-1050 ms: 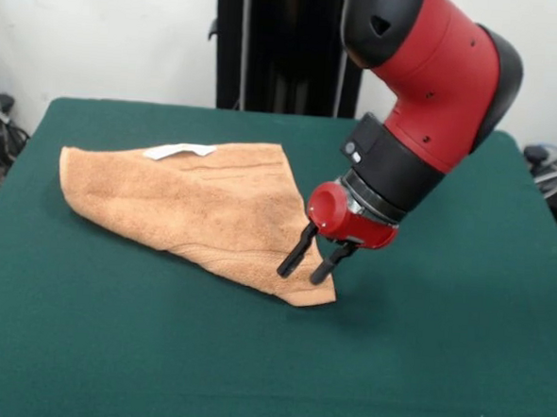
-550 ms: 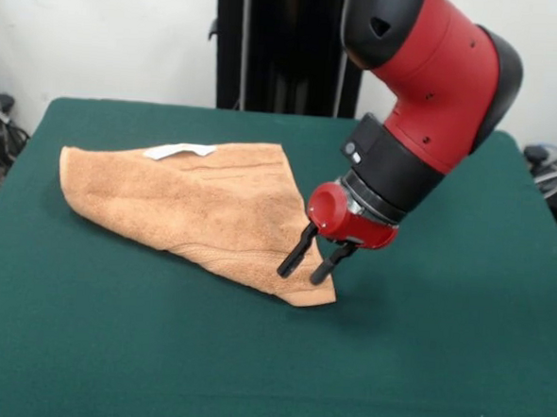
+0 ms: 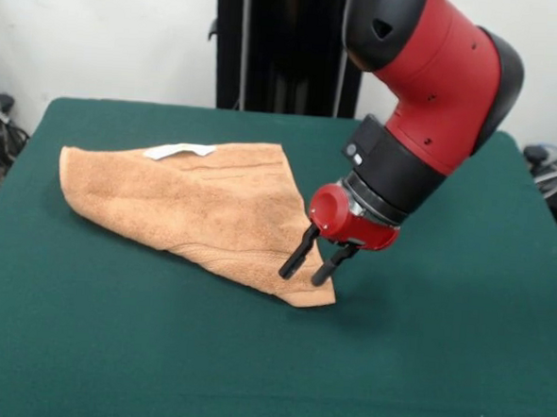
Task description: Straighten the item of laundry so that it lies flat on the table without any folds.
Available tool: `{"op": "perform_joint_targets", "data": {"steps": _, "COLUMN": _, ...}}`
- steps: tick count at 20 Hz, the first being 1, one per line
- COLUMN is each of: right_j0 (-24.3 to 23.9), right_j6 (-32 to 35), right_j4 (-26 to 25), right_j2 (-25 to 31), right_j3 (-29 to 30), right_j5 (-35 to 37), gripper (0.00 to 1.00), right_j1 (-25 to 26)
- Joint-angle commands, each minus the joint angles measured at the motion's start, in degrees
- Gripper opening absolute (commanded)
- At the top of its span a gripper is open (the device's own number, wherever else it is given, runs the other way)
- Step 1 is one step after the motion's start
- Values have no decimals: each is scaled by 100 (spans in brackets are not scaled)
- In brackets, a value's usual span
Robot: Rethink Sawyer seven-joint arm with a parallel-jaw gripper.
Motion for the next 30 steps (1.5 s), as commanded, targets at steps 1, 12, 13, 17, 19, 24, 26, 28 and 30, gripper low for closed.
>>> {"op": "perform_joint_targets", "data": {"steps": 1, "right_j0": 93, "right_j6": 852, "right_j4": 181, "right_j2": 829, "right_j3": -98, "right_j5": 560, "gripper": 100, "right_j1": 217}}
{"op": "perform_joint_targets", "data": {"steps": 12, "right_j0": 243, "right_j6": 1008, "right_j4": 238, "right_j2": 695, "right_j3": -187, "right_j5": 641, "gripper": 100, "right_j1": 306}}
{"op": "perform_joint_targets", "data": {"steps": 13, "right_j0": 256, "right_j6": 1019, "right_j4": 238, "right_j2": 683, "right_j3": -185, "right_j5": 638, "gripper": 100, "right_j1": 309}}
{"op": "perform_joint_targets", "data": {"steps": 17, "right_j0": 271, "right_j6": 1012, "right_j4": 231, "right_j2": 678, "right_j3": -172, "right_j5": 657, "gripper": 100, "right_j1": 290}}
{"op": "perform_joint_targets", "data": {"steps": 19, "right_j0": 283, "right_j6": 1039, "right_j4": 240, "right_j2": 640, "right_j3": -209, "right_j5": 677, "gripper": 100, "right_j1": 327}}
{"op": "perform_joint_targets", "data": {"steps": 24, "right_j0": 313, "right_j6": 1069, "right_j4": 266, "right_j2": 594, "right_j3": -238, "right_j5": 738, "gripper": 100, "right_j1": 347}}
{"op": "perform_joint_targets", "data": {"steps": 26, "right_j0": 361, "right_j6": 1115, "right_j4": 278, "right_j2": 550, "right_j3": -263, "right_j5": 741, "gripper": 100, "right_j1": 378}}
{"op": "perform_joint_targets", "data": {"steps": 28, "right_j0": 417, "right_j6": 1182, "right_j4": 301, "right_j2": 510, "right_j3": -280, "right_j5": 756, "gripper": 100, "right_j1": 406}}
{"op": "perform_joint_targets", "data": {"steps": 30, "right_j0": 465, "right_j6": 1223, "right_j4": 317, "right_j2": 461, "right_j3": -318, "right_j5": 818, "gripper": 100, "right_j1": 430}}
